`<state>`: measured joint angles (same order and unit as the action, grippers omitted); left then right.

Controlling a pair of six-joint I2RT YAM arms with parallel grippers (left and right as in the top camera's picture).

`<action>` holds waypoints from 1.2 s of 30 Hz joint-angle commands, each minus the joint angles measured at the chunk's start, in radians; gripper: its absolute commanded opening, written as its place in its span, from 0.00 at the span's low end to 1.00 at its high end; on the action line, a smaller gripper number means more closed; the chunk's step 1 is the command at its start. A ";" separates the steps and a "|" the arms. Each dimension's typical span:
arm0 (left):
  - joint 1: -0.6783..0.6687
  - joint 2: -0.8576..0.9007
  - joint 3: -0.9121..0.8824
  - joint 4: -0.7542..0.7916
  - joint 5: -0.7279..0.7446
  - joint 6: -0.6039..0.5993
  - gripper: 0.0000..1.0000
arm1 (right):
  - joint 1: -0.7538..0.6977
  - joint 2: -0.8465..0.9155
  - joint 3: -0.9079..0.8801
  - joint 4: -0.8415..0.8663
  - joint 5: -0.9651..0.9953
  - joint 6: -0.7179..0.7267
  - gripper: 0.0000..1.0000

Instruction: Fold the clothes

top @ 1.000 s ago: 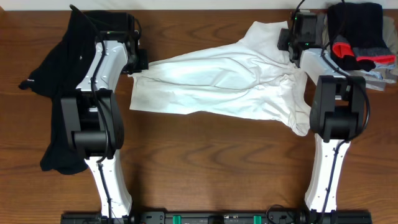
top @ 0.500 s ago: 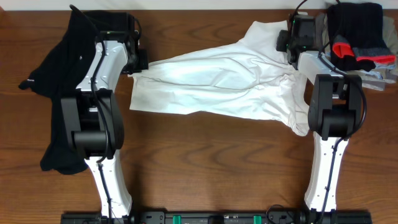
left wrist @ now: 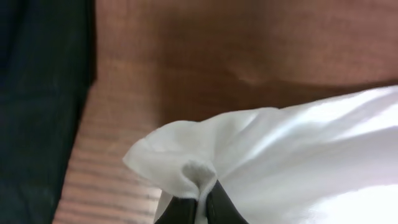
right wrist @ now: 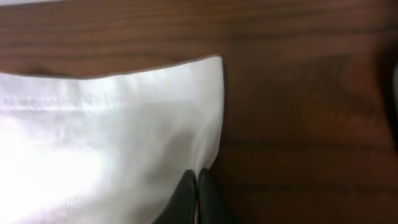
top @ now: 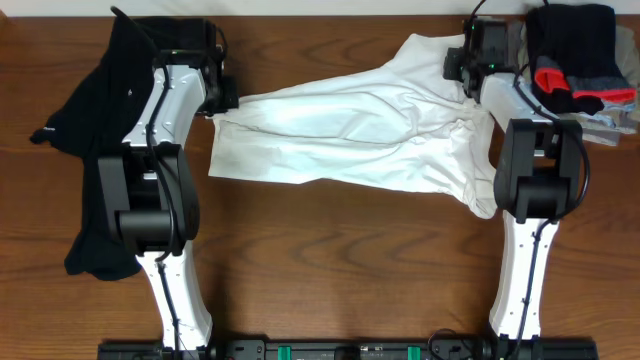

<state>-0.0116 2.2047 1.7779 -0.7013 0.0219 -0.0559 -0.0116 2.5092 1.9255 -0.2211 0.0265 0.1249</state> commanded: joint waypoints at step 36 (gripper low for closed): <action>0.055 -0.084 -0.006 0.167 -0.011 0.059 0.06 | -0.036 -0.087 0.588 -0.788 -0.136 -0.093 0.01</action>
<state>0.0341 2.1921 1.7733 -0.4976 0.0219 -0.0158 -0.0372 2.5217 2.4893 -0.9745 -0.0879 0.0429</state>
